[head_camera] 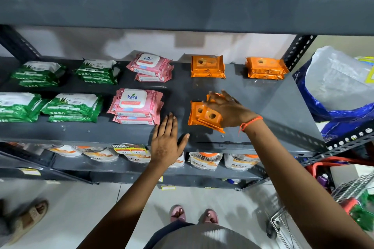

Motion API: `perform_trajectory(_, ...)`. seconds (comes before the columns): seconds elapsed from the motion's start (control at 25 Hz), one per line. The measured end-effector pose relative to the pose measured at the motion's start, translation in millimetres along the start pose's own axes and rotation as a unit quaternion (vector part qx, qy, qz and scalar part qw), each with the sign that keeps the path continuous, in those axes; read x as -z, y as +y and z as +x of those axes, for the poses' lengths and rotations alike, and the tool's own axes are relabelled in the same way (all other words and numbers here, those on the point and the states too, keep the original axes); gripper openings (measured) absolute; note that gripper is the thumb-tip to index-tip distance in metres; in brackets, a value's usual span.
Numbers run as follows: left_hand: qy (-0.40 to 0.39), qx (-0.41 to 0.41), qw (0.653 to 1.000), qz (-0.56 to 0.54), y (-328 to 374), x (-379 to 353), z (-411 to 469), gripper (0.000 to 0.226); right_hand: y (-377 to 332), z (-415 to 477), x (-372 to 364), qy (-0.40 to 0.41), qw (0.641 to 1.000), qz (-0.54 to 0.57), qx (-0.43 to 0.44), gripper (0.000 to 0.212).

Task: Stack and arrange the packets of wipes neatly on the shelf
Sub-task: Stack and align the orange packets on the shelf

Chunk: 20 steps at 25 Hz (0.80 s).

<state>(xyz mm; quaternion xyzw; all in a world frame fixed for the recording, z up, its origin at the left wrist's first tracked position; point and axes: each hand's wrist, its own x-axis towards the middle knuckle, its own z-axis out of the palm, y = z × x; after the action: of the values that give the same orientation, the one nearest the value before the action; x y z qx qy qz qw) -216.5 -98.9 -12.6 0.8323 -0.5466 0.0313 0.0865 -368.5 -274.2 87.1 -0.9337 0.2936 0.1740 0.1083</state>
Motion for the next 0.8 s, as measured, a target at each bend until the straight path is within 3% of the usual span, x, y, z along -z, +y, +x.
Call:
perform_trajectory(0.08, 0.002, 0.004, 1.0, 0.002, 0.3, -1.0, 0.5, 0.073, 3.1, 6.0, 3.2, -0.021, 1.0, 0.009, 0.011, 0.087)
perform_trajectory(0.32, -0.014, 0.004, 1.0, -0.011, 0.0, 0.6, 1.8, 0.077, -1.8, 7.8, -14.6, 0.129, 0.991, 0.016, -0.032, 0.086)
perform_trajectory(0.44, -0.002, 0.02, 0.992, -0.126, 6.5, 4.5, 6.7, 0.072, -2.5, 8.4, -23.8, 0.146, 0.988, 0.018, -0.038, 0.086)
perform_trajectory(0.52, -0.004, 0.047, 0.968, -0.247, 16.5, 6.1, 15.4, 0.066, -1.6, 9.4, -25.5, 0.158, 0.987, 0.013, -0.035, 0.085)
perform_trajectory(0.64, -0.035, 0.11, 0.902, -0.417, 37.2, 11.4, 33.6, 0.056, -4.1, 12.5, -23.8, 0.158, 0.987, 0.005, -0.008, 0.083)
perform_trajectory(0.8, -0.031, 0.155, 0.848, -0.506, 54.5, 18.7, 51.8, 0.051, -7.3, 15.0, -20.7, 0.146, 0.989, 0.027, 0.006, 0.087)
